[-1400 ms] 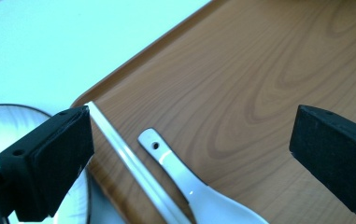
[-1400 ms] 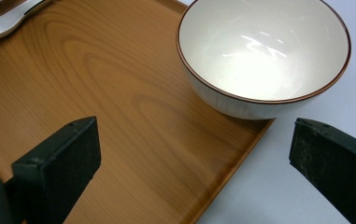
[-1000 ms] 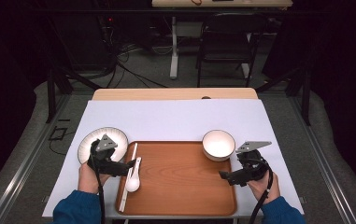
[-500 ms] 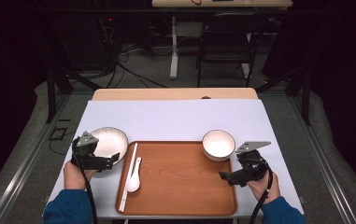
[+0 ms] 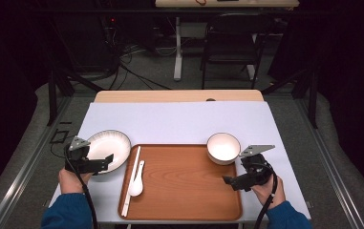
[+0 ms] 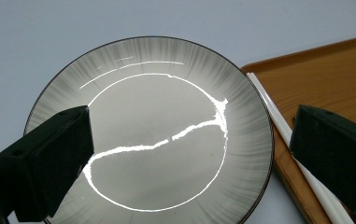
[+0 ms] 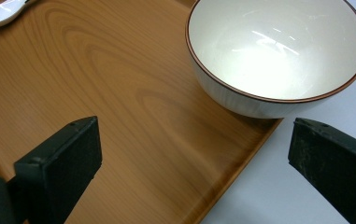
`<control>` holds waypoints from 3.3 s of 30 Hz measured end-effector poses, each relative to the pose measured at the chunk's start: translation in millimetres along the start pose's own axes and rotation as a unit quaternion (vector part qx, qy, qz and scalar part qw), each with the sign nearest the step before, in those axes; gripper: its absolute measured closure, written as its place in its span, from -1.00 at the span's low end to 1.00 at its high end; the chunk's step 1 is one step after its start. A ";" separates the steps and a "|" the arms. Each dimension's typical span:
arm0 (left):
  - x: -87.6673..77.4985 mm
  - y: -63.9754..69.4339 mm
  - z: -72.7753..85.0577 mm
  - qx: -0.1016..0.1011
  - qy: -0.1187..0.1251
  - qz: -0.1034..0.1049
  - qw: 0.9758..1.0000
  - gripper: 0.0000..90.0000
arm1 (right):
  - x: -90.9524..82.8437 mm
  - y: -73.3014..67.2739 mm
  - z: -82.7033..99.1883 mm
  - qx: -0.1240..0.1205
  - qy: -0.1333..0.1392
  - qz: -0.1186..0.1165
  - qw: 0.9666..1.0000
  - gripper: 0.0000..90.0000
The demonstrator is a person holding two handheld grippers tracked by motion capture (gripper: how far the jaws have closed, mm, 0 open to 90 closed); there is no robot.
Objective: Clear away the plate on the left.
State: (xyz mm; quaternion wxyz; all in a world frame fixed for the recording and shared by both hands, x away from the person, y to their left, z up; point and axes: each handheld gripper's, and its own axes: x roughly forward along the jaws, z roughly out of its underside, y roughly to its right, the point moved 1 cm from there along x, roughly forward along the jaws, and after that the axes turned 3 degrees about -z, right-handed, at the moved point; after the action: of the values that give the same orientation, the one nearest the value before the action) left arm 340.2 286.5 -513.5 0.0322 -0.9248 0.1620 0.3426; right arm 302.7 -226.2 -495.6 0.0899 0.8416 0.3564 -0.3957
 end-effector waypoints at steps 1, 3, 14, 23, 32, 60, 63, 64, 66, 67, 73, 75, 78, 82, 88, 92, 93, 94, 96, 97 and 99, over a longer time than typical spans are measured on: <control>0.4 -1.9 1.9 -0.012 0.002 -0.004 1.000 -1.00 | 0.0 0.0 0.0 0.001 0.000 0.000 1.000 -0.95; -0.1 -5.4 4.4 -0.026 0.007 -0.016 1.000 -1.00 | 0.1 0.0 0.1 0.001 -0.001 -0.001 1.000 -0.95; 2.1 -22.6 17.1 -0.113 0.027 -0.044 0.992 -1.00 | -0.2 -1.6 -0.6 -0.005 0.003 -0.006 1.000 -0.94; 7.5 -31.7 24.0 -0.143 0.019 -0.048 0.988 -1.00 | 2.5 -3.7 -3.1 -0.013 0.000 -0.010 1.000 -0.93; 14.3 -39.8 29.2 -0.182 0.018 -0.067 0.981 -0.94 | 5.9 -5.6 -4.6 -0.015 -0.005 -0.010 1.000 -0.92; 29.9 -59.9 44.2 -0.263 0.005 -0.070 0.962 0.21 | 7.2 -6.4 -4.5 -0.018 -0.010 -0.007 1.000 -0.90; 30.2 -61.0 44.8 -0.266 0.004 -0.071 0.961 0.31 | 7.2 -6.2 -4.5 -0.019 -0.009 -0.006 1.000 -0.90; 30.2 -60.9 44.8 -0.268 0.004 -0.072 0.961 0.33 | 7.2 -6.2 -4.5 -0.019 -0.009 -0.006 1.000 -0.90; 30.1 -61.1 44.9 -0.270 0.003 -0.073 0.960 0.37 | 7.2 -6.2 -4.5 -0.018 -0.010 -0.006 1.000 -0.90; 30.0 -61.1 45.1 -0.273 0.003 -0.072 0.959 0.37 | 7.2 -6.2 -4.5 -0.018 -0.010 -0.006 1.000 -0.89; 29.5 -61.6 46.3 -0.283 0.006 -0.071 0.956 0.43 | 7.6 -6.3 -4.6 -0.020 -0.011 -0.006 1.000 -0.89; 29.3 -61.4 46.3 -0.284 0.004 -0.074 0.956 0.45 | 7.8 -6.4 -4.6 -0.020 -0.011 -0.006 1.000 -0.89; 28.7 -62.6 47.3 -0.288 0.005 -0.075 0.955 0.53 | 8.2 -6.3 -4.6 -0.021 -0.011 -0.006 1.000 -0.88; 28.3 -63.3 48.5 -0.295 0.012 -0.073 0.953 0.59 | 8.6 -6.1 -4.6 -0.021 -0.012 -0.005 1.000 -0.87; 27.1 -66.1 51.6 -0.312 0.023 -0.064 0.948 0.67 | 8.7 -6.0 -4.6 -0.023 -0.013 -0.004 1.000 -0.87; 28.7 -66.9 52.2 -0.318 0.020 -0.054 0.946 0.63 | 9.1 -6.1 -4.5 -0.024 -0.013 -0.003 1.000 -0.87; 29.3 -66.9 51.7 -0.317 0.019 -0.053 0.947 0.62 | 9.2 -6.2 -4.5 -0.023 -0.014 -0.003 1.000 -0.87; 29.2 -66.8 51.6 -0.318 0.018 -0.053 0.946 0.59 | 9.3 -6.2 -4.5 -0.023 -0.014 -0.003 1.000 -0.87; 29.2 -66.9 51.9 -0.320 0.020 -0.053 0.946 0.61 | 9.3 -6.3 -4.5 -0.023 -0.014 -0.003 1.000 -0.87; 28.9 -67.7 52.6 -0.322 0.022 -0.051 0.945 0.62 | 9.4 -6.3 -4.5 -0.023 -0.014 -0.002 1.000 -0.87; 28.1 -70.6 55.2 -0.336 0.029 -0.041 0.941 0.67 | 9.3 -6.4 -4.5 -0.023 -0.014 -0.002 1.000 -0.87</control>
State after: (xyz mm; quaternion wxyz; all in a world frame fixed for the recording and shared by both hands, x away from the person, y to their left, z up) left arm 348.5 354.9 -577.3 -0.2705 -0.8973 0.0002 0.3488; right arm 305.1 -214.6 -498.5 0.1136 0.8327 0.3664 -0.3992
